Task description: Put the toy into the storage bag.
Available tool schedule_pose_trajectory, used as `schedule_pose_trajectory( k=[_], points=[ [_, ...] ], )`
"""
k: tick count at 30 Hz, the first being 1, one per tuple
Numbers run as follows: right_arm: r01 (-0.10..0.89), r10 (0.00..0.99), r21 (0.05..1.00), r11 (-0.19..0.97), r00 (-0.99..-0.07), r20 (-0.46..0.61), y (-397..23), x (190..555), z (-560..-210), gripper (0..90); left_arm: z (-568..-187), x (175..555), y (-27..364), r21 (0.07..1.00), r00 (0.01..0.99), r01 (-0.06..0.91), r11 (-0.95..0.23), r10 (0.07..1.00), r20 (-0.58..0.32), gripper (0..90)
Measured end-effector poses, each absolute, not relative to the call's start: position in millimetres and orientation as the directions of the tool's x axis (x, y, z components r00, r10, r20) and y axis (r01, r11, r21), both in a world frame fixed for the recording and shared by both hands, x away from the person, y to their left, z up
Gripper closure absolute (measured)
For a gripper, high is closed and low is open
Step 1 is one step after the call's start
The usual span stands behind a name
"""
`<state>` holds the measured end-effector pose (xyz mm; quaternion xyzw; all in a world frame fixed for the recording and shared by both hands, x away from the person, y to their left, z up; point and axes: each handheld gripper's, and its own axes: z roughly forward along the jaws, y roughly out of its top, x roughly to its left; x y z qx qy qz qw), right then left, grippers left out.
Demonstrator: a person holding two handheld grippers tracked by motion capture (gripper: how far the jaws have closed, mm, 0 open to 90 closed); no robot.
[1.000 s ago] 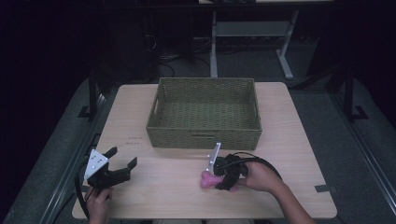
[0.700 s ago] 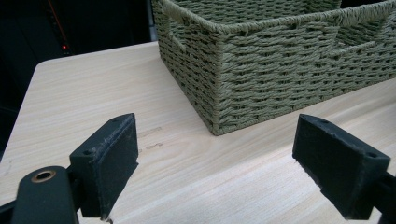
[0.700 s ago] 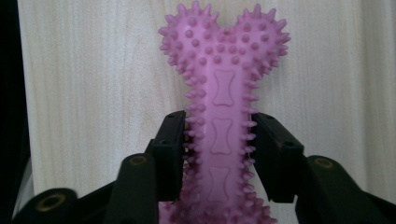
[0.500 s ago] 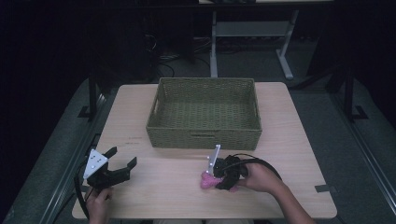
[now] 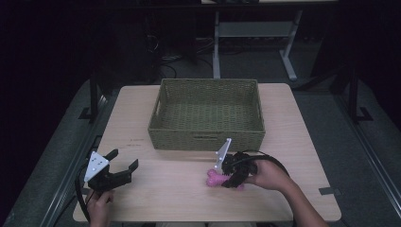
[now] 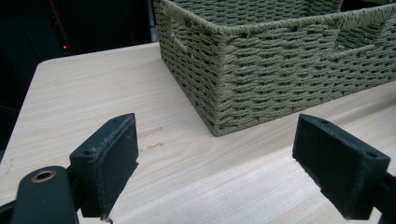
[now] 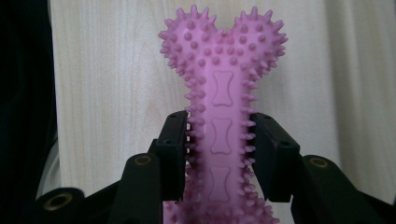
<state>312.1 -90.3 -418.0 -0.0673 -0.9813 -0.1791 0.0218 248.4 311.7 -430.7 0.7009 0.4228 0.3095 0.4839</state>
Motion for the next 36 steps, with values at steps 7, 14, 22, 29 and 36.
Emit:
schedule_pose_trajectory(
  k=[7,14,22,29,36],
  points=[
    [0.144,0.125,0.386,0.911,-0.989,0.075,-99.8,319.8,-397.5,58.2,-430.8,248.8,311.7,0.939,0.453,0.295,-0.175,0.891,0.023,13.8],
    [0.153,0.133,0.416,0.897,-0.988,0.077,-108.4,331.3,-375.0,58.2,-430.9,248.6,310.5,0.938,0.455,0.294,-0.182,0.890,0.030,13.9],
    [0.148,0.127,0.437,0.887,-0.989,0.077,-111.8,341.4,-354.4,58.2,-430.5,248.6,310.2,0.938,0.456,0.294,-0.182,0.889,0.030,13.8],
    [0.153,0.126,0.443,0.884,-0.988,0.090,-114.5,349.9,-343.9,58.3,-430.6,249.7,308.7,0.938,0.457,0.295,-0.182,0.889,0.029,13.8],
    [0.159,0.128,0.455,0.876,-0.987,0.097,-117.2,360.2,-332.4,58.3,-430.9,250.1,308.7,0.937,0.453,0.299,-0.180,0.891,0.027,13.8]
  ],
)
